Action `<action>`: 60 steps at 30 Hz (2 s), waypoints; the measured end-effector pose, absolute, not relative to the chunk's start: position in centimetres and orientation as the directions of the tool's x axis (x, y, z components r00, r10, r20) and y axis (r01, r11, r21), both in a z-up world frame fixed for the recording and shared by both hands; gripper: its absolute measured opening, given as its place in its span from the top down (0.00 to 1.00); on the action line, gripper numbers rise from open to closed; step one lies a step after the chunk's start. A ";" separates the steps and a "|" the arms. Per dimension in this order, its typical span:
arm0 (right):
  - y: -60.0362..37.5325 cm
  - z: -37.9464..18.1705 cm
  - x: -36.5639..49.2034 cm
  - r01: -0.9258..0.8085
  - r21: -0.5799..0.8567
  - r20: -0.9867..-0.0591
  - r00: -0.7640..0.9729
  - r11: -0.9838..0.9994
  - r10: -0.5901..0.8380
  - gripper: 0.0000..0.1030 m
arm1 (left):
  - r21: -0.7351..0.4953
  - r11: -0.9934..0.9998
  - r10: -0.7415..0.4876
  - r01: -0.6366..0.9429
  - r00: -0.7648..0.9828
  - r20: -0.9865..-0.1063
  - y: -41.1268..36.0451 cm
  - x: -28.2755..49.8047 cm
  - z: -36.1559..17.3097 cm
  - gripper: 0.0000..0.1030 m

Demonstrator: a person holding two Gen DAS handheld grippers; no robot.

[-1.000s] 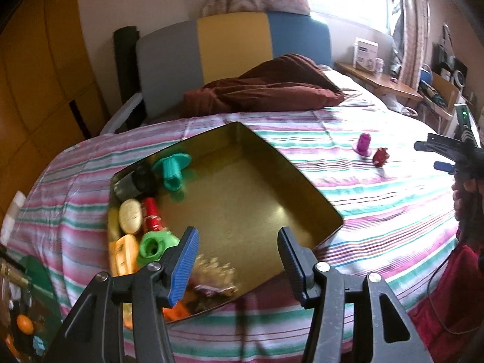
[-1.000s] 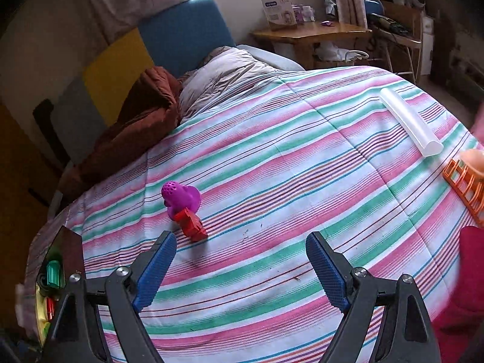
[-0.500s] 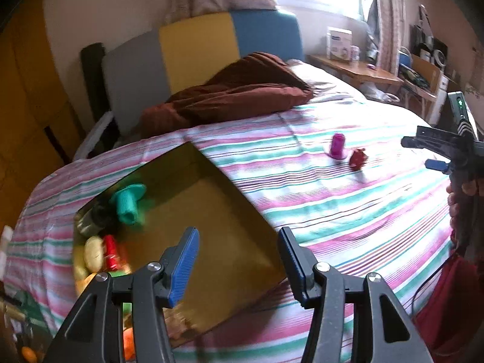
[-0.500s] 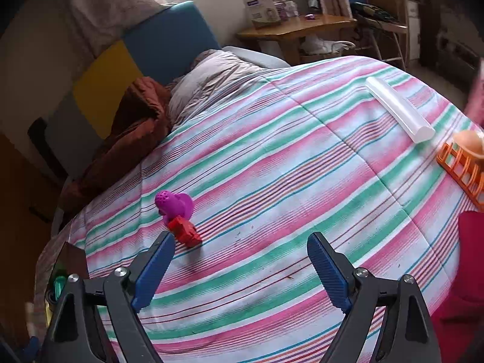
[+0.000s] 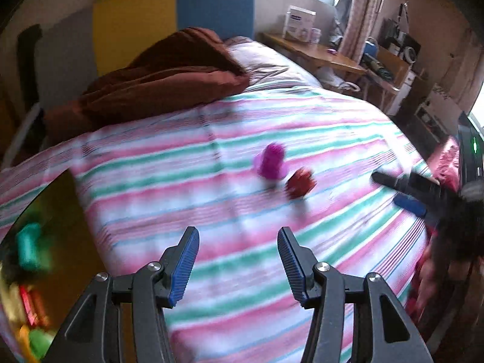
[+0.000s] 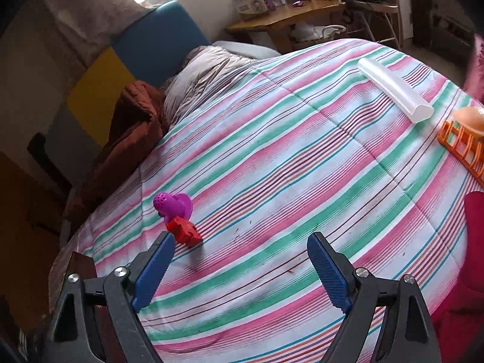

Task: Organize rigid objects
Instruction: 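Grasp the magenta cup with the left gripper and lift it, then grasp the red block with the right gripper while the left gripper carries the magenta cup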

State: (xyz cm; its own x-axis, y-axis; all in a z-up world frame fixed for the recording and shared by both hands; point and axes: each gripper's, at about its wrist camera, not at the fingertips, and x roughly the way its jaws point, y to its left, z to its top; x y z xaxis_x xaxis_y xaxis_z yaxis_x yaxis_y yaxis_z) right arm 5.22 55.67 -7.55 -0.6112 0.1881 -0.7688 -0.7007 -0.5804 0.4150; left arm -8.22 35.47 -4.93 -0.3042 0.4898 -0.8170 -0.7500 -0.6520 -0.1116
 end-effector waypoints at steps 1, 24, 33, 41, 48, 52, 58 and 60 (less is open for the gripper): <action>55.6 -7.6 5.1 -0.697 0.415 -0.772 -0.610 -0.584 0.180 0.13 | -0.114 -0.645 0.499 -0.756 -0.303 -0.812 36.4 -8.4 -4.9 0.47; 55.4 -9.2 4.1 -0.711 0.371 -0.825 -0.548 -0.597 0.140 0.13 | -0.112 -0.587 0.469 -0.802 -0.224 -0.854 48.6 -13.9 -11.5 0.70; 55.0 -9.3 3.8 -0.707 0.344 -0.830 -0.537 -0.619 0.152 0.13 | -0.128 -0.617 0.529 -0.777 -0.289 -0.798 40.6 -11.9 -6.9 0.70; 52.7 -9.1 2.1 -0.629 0.283 -0.830 -0.538 -0.724 0.143 0.16 | -0.139 -0.617 0.570 -0.774 -0.319 -0.757 33.8 -8.3 -4.2 0.70; 51.0 -9.1 -1.6 -0.552 0.229 -0.833 -0.537 -0.802 0.132 0.17 | -0.181 -0.650 0.590 -0.738 -0.341 -0.732 28.3 -6.9 -2.7 0.70; 51.3 -10.2 -5.0 -0.566 0.185 -0.850 -0.502 -0.803 0.158 0.18 | -0.204 -0.678 0.590 -0.706 -0.357 -0.724 25.8 -7.1 -2.4 0.70; 51.1 -12.5 -8.4 -0.545 0.063 -0.887 -0.414 -0.836 0.203 0.85 | -0.213 -0.731 0.563 -0.649 -0.396 -0.726 21.7 -7.4 -2.4 0.70; 50.4 -12.7 -8.5 -0.525 0.024 -0.892 -0.395 -0.851 0.219 0.85 | -0.209 -0.745 0.553 -0.633 -0.411 -0.725 20.5 -7.5 -2.4 0.70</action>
State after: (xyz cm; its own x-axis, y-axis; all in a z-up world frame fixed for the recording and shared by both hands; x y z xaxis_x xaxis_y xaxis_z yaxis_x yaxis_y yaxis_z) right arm -8.51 50.37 -12.74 -0.3955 0.2186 -0.8921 -0.5247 -0.8509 0.0241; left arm -7.48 20.53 -2.43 -0.4114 0.5529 -0.7246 -0.6330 -0.7453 -0.2094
